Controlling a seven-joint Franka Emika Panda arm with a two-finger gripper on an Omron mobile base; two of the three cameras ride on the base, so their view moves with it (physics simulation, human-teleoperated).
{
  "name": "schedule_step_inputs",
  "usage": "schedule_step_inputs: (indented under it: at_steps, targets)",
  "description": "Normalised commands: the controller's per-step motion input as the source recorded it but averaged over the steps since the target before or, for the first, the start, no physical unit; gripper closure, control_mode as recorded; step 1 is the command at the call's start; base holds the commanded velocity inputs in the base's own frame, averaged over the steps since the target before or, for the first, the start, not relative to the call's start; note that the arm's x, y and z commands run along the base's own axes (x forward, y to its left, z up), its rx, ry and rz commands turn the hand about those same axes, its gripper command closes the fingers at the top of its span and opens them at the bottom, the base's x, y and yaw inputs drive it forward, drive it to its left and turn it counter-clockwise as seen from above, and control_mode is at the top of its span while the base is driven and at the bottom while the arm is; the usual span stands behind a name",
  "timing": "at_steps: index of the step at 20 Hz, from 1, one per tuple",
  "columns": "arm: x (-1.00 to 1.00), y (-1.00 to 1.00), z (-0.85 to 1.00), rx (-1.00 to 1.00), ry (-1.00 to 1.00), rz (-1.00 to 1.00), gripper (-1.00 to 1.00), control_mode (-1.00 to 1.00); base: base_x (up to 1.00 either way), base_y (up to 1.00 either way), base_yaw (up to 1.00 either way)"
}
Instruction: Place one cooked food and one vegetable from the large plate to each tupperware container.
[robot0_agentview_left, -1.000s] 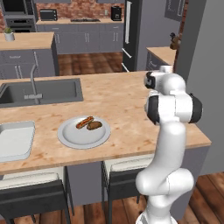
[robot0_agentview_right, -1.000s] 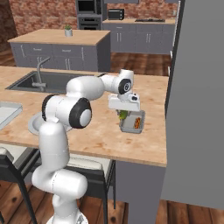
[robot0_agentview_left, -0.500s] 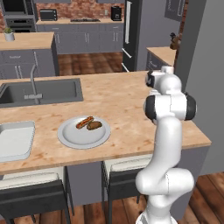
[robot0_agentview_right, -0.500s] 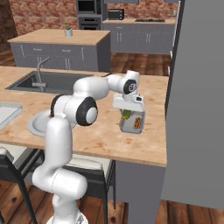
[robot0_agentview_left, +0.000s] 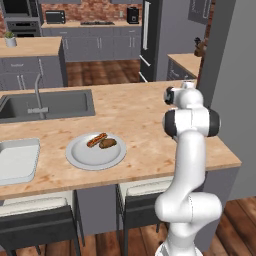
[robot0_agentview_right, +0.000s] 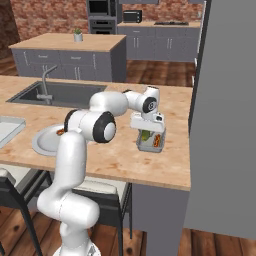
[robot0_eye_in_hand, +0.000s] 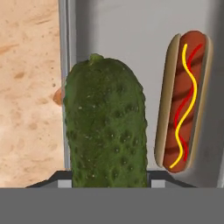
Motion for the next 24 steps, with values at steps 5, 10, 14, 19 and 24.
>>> schedule_step_inputs:
  at_steps: [5, 10, 14, 19, 24]
  targets:
    - [0.28, 0.00, -0.25, 0.00, -0.01, 0.00, 1.00, -1.00, 0.00, 0.00, 0.00]
    - [0.31, -0.06, -0.20, -0.01, -0.04, 0.00, 1.00, -1.00, 0.00, 0.00, 0.00]
    - [0.17, -0.18, -0.09, -0.01, -0.09, 0.00, 1.00, -1.00, 0.00, 0.00, 0.00]
    - [0.07, -0.26, -0.10, -0.01, -0.09, -0.01, 1.00, -1.00, 0.00, 0.00, 0.00]
    - [0.04, -0.03, -0.02, 0.00, -0.03, 0.00, 1.00, -1.00, 0.00, 0.00, 0.00]
